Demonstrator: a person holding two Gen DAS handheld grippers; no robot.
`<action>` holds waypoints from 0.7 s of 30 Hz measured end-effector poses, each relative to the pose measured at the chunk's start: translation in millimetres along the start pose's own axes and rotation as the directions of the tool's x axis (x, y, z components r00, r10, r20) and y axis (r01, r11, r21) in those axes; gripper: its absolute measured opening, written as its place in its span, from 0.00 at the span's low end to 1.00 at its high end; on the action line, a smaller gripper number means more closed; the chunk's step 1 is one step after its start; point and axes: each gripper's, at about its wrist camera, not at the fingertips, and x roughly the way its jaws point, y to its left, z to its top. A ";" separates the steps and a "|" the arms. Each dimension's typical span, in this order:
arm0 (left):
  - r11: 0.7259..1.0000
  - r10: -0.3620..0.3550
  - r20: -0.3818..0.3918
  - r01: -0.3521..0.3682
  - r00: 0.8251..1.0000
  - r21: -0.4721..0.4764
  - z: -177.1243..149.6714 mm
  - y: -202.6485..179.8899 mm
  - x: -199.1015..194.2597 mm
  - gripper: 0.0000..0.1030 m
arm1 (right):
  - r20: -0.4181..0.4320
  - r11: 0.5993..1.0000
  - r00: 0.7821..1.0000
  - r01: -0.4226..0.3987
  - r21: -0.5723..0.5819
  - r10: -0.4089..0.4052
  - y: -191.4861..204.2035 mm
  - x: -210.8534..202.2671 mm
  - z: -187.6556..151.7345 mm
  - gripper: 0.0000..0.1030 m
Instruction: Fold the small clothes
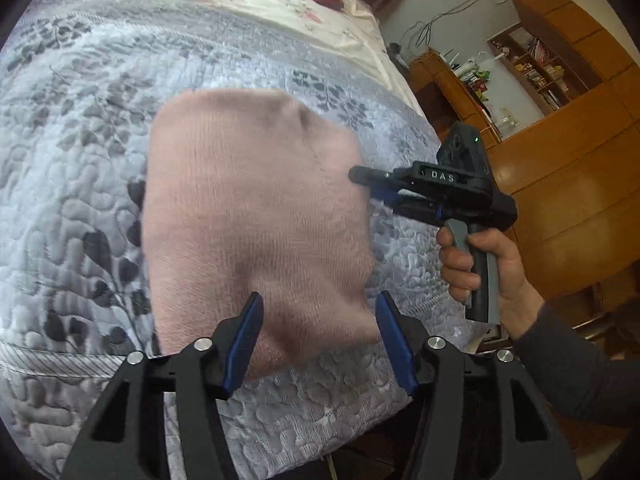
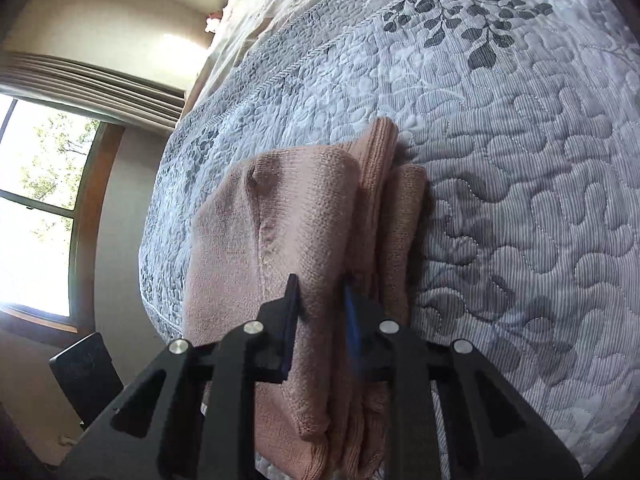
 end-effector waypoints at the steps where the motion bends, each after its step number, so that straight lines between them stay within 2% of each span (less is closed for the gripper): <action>1: 1.000 0.005 -0.025 -0.005 1.000 -0.010 -1.3 3.0 12.6 0.52 | 0.031 1.000 1.000 0.001 0.002 -0.001 0.5 -6.8 1.4 0.13; 3: 1.000 0.016 -0.063 -0.016 0.998 0.002 -8.8 2.5 28.7 0.51 | 0.091 0.999 0.995 0.031 0.018 -0.032 -6.0 -18.4 5.5 0.06; 5: 1.000 0.004 -0.100 -0.004 0.995 -0.002 -5.1 0.7 36.9 0.51 | 0.048 0.997 0.998 0.043 0.065 -0.046 -23.3 -7.6 8.9 0.07; 7: 0.999 -0.038 -0.112 0.040 0.993 0.010 3.5 -5.9 28.5 0.49 | 0.009 0.998 0.999 0.037 0.048 -0.038 -26.1 2.1 8.5 0.07; 10: 0.987 -0.161 -0.011 0.161 0.987 -0.006 37.5 -5.6 -10.1 0.50 | 0.002 0.999 0.999 0.037 0.000 -0.037 -13.1 -2.5 11.8 0.14; 11: 0.986 -0.167 0.039 0.167 0.985 -0.006 52.9 -2.0 -23.8 0.51 | 0.027 0.999 0.998 0.053 -0.009 -0.052 -8.7 -9.7 13.0 0.14; 14: 0.985 -0.163 0.125 0.167 0.979 -0.029 99.5 23.3 -36.0 0.51 | 0.118 0.996 0.992 0.056 -0.069 -0.048 17.1 -30.1 16.1 0.14; 16: 0.993 -0.108 0.097 0.112 0.989 -0.041 124.8 41.2 -17.9 0.50 | 0.076 0.990 0.996 0.047 -0.133 -0.038 34.4 -19.1 14.5 0.14; 18: 0.992 -0.094 0.037 0.097 0.995 -0.086 136.3 62.3 10.1 0.49 | 0.003 0.981 0.997 0.083 -0.175 -0.083 36.1 5.8 12.8 0.13; 20: 0.993 -0.076 0.012 0.077 0.997 -0.091 136.7 70.2 33.3 0.42 | 0.003 0.961 0.983 0.182 -0.209 -0.185 19.7 21.2 10.6 0.00; 21: 0.994 -0.070 0.013 0.070 0.997 -0.079 135.1 69.2 35.9 0.39 | 0.012 0.960 0.982 0.187 -0.209 -0.188 9.9 22.4 11.4 0.00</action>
